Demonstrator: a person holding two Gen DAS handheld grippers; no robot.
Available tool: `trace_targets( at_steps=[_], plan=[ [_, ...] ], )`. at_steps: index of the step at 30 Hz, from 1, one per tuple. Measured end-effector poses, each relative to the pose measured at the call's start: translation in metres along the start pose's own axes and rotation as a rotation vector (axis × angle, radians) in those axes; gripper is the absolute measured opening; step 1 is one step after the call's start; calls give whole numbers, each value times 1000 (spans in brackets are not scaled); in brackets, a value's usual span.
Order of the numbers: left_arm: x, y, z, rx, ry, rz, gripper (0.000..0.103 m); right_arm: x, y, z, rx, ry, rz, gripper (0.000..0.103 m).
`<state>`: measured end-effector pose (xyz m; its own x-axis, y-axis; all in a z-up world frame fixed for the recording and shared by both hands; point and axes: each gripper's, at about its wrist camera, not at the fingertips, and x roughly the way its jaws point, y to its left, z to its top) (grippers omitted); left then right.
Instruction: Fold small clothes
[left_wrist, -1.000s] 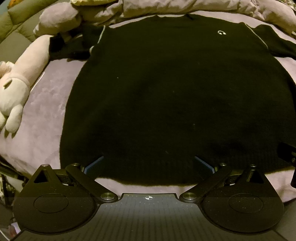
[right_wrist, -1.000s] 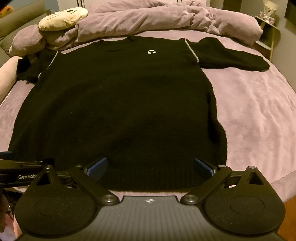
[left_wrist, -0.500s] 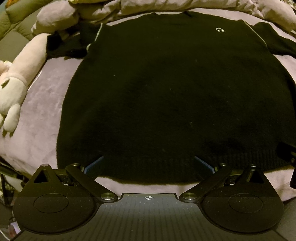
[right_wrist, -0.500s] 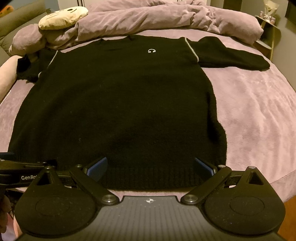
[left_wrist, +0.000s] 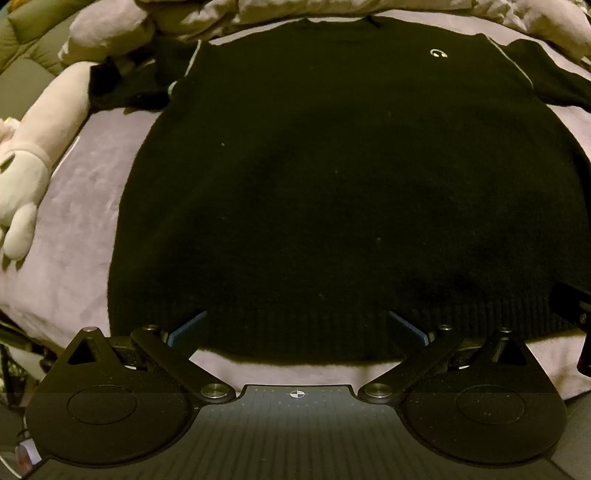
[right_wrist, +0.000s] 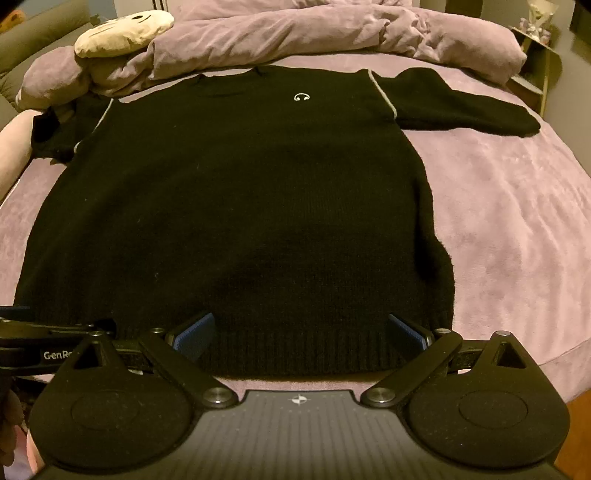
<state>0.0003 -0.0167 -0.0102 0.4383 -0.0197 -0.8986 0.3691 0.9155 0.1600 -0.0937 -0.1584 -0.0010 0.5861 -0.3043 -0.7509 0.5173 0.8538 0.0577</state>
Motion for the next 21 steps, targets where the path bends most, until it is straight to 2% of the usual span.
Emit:
trace_targets(
  at_steps=[21],
  plan=[
    [0, -3, -1, -1, 10, -5, 103, 1, -1, -1, 7, 5, 1, 99]
  ],
)
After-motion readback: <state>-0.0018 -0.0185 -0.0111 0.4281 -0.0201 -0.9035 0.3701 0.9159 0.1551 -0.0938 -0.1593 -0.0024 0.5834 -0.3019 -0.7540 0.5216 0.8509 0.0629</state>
